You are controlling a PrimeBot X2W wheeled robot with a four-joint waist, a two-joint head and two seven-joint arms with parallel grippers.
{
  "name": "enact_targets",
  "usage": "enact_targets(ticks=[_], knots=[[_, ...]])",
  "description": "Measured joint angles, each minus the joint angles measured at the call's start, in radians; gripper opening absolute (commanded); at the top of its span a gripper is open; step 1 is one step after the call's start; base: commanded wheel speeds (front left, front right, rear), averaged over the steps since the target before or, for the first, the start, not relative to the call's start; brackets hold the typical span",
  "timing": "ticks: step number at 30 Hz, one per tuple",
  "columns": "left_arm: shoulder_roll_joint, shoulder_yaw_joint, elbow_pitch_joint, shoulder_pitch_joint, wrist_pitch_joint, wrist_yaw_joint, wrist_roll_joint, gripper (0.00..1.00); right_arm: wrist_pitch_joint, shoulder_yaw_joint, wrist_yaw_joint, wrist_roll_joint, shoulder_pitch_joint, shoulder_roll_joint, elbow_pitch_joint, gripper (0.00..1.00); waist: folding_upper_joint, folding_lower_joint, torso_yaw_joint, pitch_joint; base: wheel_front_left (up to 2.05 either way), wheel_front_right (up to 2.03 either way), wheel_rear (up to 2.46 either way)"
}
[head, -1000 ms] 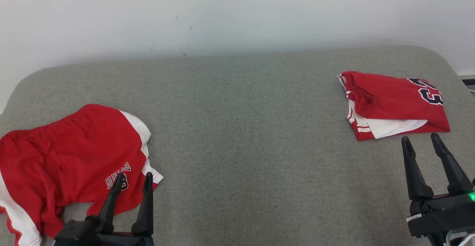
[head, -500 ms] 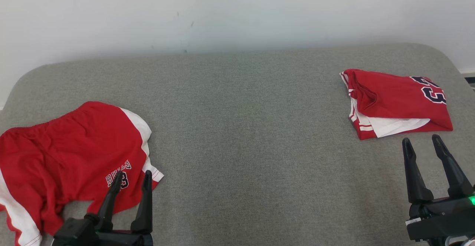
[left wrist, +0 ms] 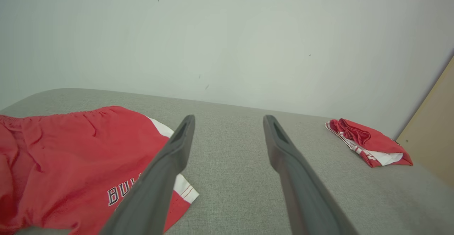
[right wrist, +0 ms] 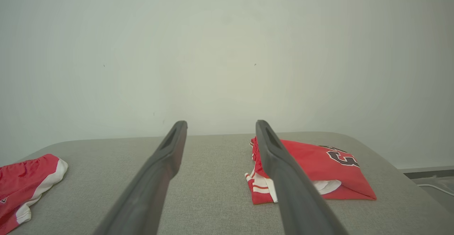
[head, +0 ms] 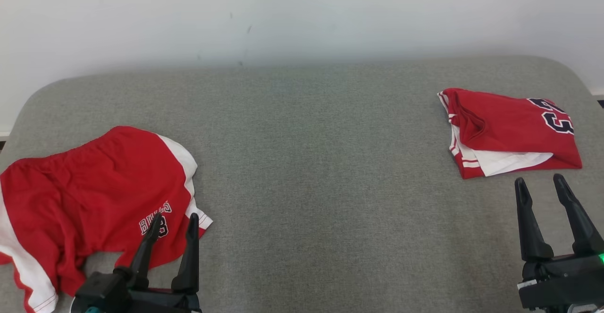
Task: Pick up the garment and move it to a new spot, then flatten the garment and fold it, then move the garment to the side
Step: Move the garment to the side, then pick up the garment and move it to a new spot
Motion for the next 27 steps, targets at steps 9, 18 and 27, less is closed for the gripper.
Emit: enact_targets(ticks=[9, 18, 27], knots=[[-0.011, -0.005, 0.02, -0.015, 0.0, 0.0, 0.006, 1.0, 0.0, -0.004, 0.012, 0.0, 0.015, 0.011, -0.001, 1.0, 0.0, 0.0, 0.055, 0.003, 0.0, 0.0, 0.0], [-0.016, -0.005, 0.041, -0.032, 0.0, 0.0, 0.014, 1.0, 0.0, 0.005, 0.034, -0.009, 0.009, 0.027, 0.012, 1.0, 0.0, 0.0, 0.148, 0.001, 0.0, 0.0, 0.0], [-0.015, 0.003, 0.054, -0.032, 0.0, 0.0, 0.019, 1.0, 0.0, 0.037, 0.062, -0.019, -0.005, 0.057, 0.029, 1.0, 0.0, 0.0, 0.252, -0.008, 0.0, 0.0, 0.0]])
